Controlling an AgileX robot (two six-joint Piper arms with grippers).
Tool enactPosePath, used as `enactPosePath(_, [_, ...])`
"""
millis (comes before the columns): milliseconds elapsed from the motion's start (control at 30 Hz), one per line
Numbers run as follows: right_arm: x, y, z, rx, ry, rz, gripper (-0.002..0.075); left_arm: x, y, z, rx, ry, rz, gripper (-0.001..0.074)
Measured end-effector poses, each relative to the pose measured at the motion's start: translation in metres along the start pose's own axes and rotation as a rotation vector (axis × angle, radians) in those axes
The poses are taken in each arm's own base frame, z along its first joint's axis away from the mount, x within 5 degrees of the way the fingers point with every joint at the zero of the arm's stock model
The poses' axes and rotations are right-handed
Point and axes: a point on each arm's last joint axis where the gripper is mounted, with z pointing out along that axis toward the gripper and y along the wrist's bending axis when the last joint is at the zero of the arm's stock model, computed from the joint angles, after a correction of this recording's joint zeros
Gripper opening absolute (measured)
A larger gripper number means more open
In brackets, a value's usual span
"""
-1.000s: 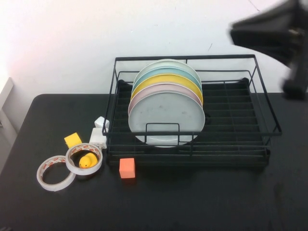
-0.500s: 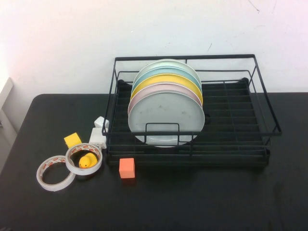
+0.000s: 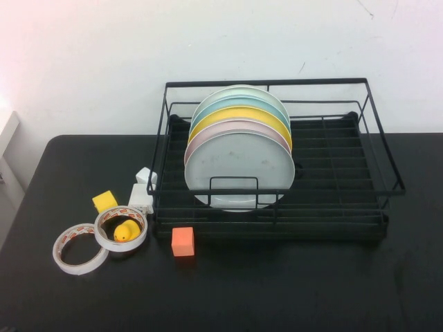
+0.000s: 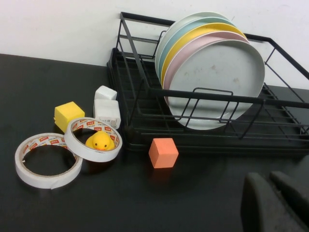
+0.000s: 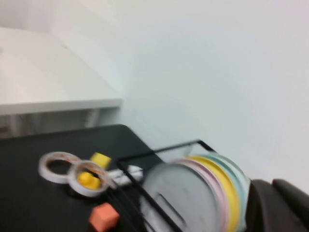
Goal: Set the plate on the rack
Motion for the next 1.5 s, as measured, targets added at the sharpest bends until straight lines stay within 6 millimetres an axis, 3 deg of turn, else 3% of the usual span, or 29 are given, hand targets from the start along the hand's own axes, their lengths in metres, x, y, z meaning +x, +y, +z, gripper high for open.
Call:
enactPosePath(133, [0.019, -0.001, 0.000, 0.091, 0.013, -0.006, -0.0001, 0.000, 0.000, 0.000, 0.000, 0.000, 0.000, -0.0001])
enactPosePath(467, [0.054, 0.008, -0.028, 0.295, -0.059, -0.044, -0.0002, 0.000, 0.000, 0.000, 0.000, -0.001, 0.000, -0.0001])
enactPosePath(800, [0.131, 0.019, -0.036, 0.542, -0.003, 0.115, -0.0002, 0.000, 0.000, 0.000, 0.000, -0.001, 0.000, -0.0001])
enactPosePath(1033, [0.166, 0.024, -0.053, 0.758, 0.258, 0.310, -0.0002, 0.000, 0.000, 0.000, 0.000, -0.001, 0.000, -0.0001])
enactPosePath(1267, [0.187, 0.029, -0.057, 0.828, 0.349, 0.369, -0.0002, 0.000, 0.000, 0.000, 0.000, -0.001, 0.000, -0.0001])
enactPosePath(1500, [0.190, 0.031, -0.055, 0.787, 0.366, 0.389, -0.0002, 0.000, 0.000, 0.000, 0.000, -0.001, 0.000, -0.0001])
